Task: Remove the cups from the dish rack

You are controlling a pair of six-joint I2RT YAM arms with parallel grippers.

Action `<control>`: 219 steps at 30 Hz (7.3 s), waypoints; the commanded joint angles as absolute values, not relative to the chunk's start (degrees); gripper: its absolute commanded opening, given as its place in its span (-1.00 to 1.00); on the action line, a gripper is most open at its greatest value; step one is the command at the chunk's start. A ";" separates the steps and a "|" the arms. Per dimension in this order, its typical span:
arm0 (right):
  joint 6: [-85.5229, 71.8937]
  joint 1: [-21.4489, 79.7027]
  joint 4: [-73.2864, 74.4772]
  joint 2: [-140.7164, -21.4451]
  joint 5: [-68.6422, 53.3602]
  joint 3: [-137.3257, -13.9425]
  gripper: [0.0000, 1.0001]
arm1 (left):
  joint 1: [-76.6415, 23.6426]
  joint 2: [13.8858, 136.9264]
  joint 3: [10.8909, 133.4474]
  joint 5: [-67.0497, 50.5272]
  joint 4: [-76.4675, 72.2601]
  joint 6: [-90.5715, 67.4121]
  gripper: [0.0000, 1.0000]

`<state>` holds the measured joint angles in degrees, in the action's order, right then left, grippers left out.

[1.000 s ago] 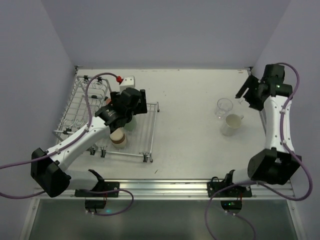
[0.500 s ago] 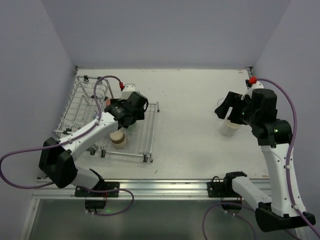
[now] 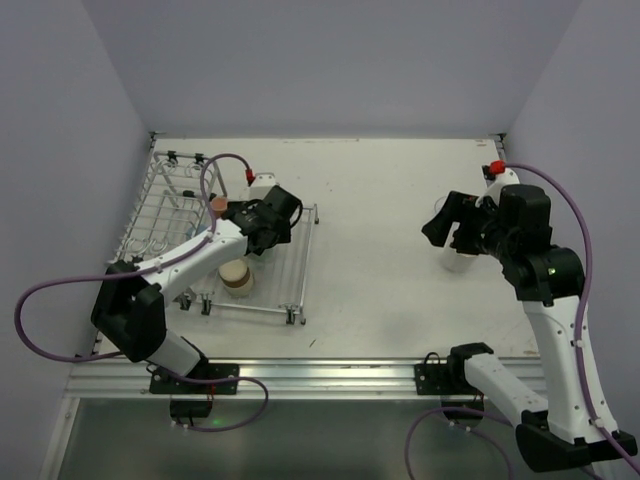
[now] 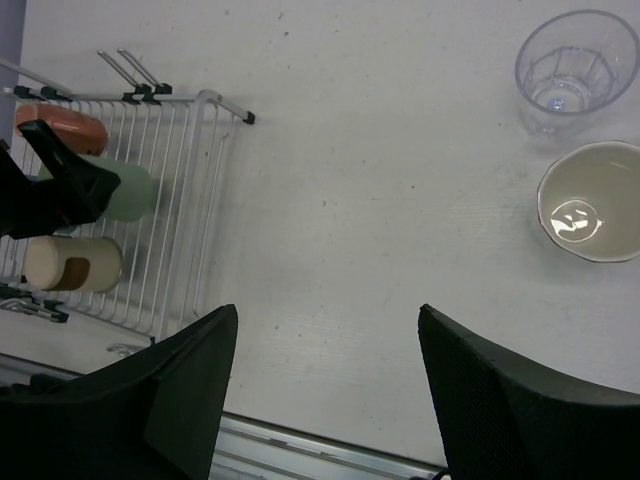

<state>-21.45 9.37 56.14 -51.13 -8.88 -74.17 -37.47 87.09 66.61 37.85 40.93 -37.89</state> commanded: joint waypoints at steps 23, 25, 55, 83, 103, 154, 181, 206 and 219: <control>-33.45 10.20 39.51 -53.26 -43.09 -68.74 0.51 | -38.14 71.65 69.09 17.61 24.02 -27.17 -1.00; -37.95 10.20 33.52 -53.96 -49.28 -65.23 0.51 | -38.23 65.85 66.37 8.73 15.24 -25.49 -1.00; -85.16 16.70 -35.32 -65.82 -60.38 -50.54 0.38 | -38.23 53.35 45.62 -18.80 -23.29 -32.25 -1.00; -102.22 18.64 -60.74 -74.80 -59.94 -49.22 -1.00 | -38.94 50.11 41.31 -16.66 -23.57 -32.79 1.00; -27.61 15.82 43.85 -79.79 -9.07 -81.03 -1.00 | -38.94 50.44 55.54 31.55 26.18 -32.87 1.00; -20.66 20.04 41.31 -105.39 15.82 -87.54 -0.50 | -39.55 63.45 61.00 33.57 54.22 -46.31 1.00; -20.57 21.71 39.64 -77.70 9.14 -78.75 0.22 | -39.46 68.99 54.94 35.59 57.22 -51.42 1.00; -21.18 22.41 39.99 -65.74 7.39 -70.92 0.23 | -37.70 69.87 57.91 34.28 49.92 -42.29 -1.00; -41.18 21.71 27.35 -66.36 -39.53 -71.38 0.23 | -46.14 55.84 62.51 11.97 19.54 -29.80 -1.00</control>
